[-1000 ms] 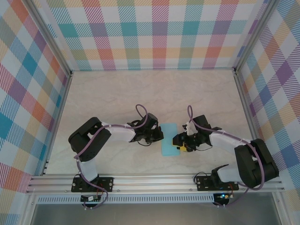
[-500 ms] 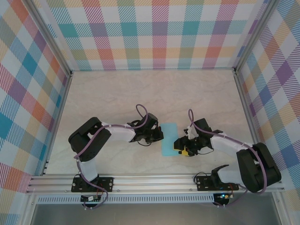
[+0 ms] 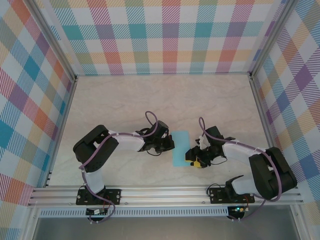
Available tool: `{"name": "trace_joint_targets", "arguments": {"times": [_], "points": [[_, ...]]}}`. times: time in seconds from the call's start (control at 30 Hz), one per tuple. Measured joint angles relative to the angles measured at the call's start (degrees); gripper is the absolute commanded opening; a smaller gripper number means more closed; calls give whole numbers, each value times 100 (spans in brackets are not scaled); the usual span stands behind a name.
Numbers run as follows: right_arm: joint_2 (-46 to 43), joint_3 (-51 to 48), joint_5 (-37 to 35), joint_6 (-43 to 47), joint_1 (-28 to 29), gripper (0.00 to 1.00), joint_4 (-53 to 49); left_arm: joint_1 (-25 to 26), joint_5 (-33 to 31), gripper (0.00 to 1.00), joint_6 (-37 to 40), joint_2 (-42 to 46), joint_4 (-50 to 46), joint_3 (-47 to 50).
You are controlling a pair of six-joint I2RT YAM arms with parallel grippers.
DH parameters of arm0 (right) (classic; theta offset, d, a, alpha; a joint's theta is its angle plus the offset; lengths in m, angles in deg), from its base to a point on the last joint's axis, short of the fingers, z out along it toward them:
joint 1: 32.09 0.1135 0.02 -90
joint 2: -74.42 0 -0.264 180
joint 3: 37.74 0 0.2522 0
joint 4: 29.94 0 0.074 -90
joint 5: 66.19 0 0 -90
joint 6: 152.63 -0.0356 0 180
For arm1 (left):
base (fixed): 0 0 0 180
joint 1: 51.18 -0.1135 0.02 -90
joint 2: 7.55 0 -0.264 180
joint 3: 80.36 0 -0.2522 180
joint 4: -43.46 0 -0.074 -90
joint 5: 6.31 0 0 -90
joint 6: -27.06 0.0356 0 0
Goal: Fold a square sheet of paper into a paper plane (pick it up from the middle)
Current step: Fold the square sheet of paper in half at the center of the table.
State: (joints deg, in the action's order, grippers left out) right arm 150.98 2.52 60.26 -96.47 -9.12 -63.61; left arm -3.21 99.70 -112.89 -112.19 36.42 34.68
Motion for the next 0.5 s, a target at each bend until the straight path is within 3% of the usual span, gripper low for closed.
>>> {"name": "trace_joint_targets", "arguments": {"times": [0.23, 0.33, 0.5], "points": [[-675, 415, -778, 0, 26, 51, -804, 0, 66, 0, 13, 4, -57, -13], [-723, 789, -1204, 4, 26, 56, -962, 2, 70, 2, 11, 79, -190, -7], [-448, 1329, -1720, 7, 26, 59, -1130, 2, -192, 24, -7, 603, -603, 96]]}}
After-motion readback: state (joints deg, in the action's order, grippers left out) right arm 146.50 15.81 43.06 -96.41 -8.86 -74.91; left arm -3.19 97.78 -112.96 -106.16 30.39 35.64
